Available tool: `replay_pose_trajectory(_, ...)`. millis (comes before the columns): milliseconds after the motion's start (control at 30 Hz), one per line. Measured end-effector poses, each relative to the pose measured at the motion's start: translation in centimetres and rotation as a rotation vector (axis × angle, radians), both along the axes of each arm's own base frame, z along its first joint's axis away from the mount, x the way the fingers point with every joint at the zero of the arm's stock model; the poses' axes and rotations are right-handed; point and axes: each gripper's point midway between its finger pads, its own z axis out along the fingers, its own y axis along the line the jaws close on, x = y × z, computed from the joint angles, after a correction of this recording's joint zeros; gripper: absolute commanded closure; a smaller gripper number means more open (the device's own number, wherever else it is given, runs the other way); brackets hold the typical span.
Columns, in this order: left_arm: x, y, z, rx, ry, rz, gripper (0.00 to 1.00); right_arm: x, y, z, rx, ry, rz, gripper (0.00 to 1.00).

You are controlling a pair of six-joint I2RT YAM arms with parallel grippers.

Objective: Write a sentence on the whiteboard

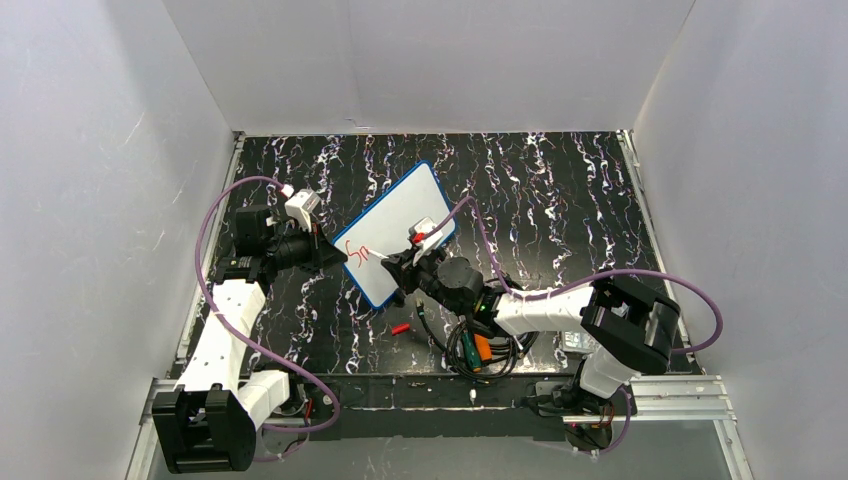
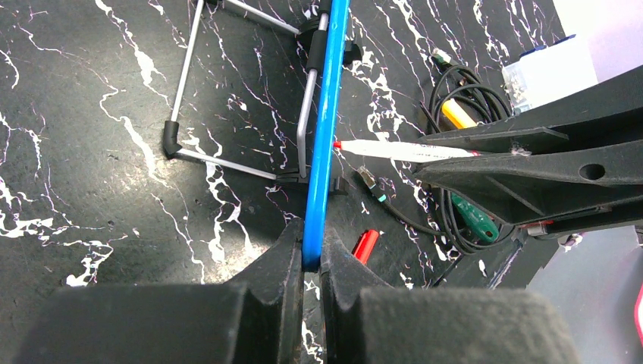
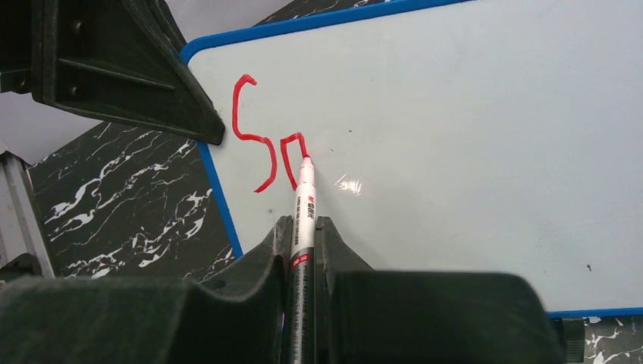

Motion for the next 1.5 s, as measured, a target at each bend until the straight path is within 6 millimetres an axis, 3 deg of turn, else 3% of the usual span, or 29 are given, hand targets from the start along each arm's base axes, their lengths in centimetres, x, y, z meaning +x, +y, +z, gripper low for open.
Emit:
replay_pose_trajectory(433,0.0,0.0,0.0,0.0,0.0,0.0,1.0,0.5,0.3,1.2,0.024,-0.028,-0.013,0.99)
replay_pose_trajectory(1500,0.0,0.0,0.0,0.0,0.001,0.0,1.0,0.6,0.3,0.6,0.01,-0.025,-0.021,0.99)
